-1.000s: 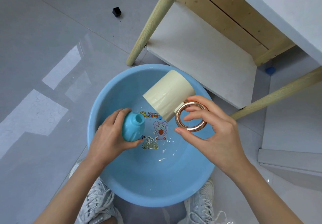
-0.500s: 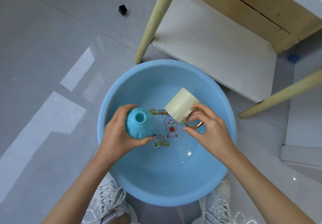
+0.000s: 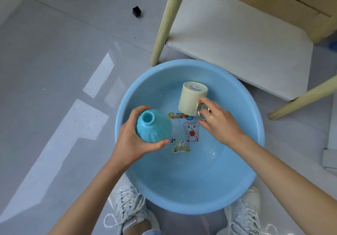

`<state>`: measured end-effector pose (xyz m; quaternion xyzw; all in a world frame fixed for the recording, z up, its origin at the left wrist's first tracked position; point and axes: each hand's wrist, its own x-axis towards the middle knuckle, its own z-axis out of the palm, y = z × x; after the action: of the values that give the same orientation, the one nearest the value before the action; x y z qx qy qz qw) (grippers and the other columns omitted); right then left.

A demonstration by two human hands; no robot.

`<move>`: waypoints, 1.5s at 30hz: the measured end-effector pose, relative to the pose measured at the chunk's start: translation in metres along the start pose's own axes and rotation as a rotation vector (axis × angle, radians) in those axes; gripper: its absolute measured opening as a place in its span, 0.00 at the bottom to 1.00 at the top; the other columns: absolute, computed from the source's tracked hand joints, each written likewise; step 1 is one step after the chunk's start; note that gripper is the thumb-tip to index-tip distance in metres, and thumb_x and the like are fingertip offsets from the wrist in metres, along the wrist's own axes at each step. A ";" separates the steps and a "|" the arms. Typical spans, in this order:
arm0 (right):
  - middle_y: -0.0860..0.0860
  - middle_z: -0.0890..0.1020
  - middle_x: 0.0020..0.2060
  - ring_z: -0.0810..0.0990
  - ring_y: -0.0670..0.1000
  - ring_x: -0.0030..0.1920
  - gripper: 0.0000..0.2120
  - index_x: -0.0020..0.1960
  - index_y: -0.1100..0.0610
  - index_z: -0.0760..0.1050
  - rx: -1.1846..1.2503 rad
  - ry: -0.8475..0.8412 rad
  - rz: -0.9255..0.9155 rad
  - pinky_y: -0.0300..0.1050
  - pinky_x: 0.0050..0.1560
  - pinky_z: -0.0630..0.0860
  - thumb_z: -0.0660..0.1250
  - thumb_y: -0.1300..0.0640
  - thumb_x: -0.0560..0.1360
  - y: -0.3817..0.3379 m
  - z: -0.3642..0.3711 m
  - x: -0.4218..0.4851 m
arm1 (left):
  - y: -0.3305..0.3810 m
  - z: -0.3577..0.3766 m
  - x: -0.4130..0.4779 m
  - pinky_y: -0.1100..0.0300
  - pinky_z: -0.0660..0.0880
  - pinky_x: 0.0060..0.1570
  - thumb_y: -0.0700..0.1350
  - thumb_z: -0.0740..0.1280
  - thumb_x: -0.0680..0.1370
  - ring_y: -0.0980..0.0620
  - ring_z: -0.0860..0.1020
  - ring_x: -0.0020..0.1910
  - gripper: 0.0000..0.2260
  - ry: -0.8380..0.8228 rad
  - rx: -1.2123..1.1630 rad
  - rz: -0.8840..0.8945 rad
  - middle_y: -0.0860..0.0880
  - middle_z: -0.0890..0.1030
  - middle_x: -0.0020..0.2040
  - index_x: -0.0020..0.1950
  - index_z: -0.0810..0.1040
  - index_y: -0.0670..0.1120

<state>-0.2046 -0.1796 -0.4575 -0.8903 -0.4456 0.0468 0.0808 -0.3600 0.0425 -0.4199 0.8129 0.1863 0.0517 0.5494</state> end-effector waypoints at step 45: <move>0.47 0.81 0.57 0.76 0.40 0.54 0.16 0.62 0.56 0.77 0.465 0.222 0.238 0.33 0.60 0.69 0.69 0.56 0.75 -0.061 -0.278 -0.040 | 0.201 -0.039 -0.027 0.50 0.78 0.51 0.63 0.77 0.51 0.56 0.79 0.51 0.37 -0.063 -0.024 0.018 0.59 0.79 0.50 0.57 0.69 0.63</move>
<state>-0.2336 -0.2038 -0.1721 -0.8936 -0.3037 0.0589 0.3254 -0.3468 0.0009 -0.2180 0.8091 0.1610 0.0331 0.5642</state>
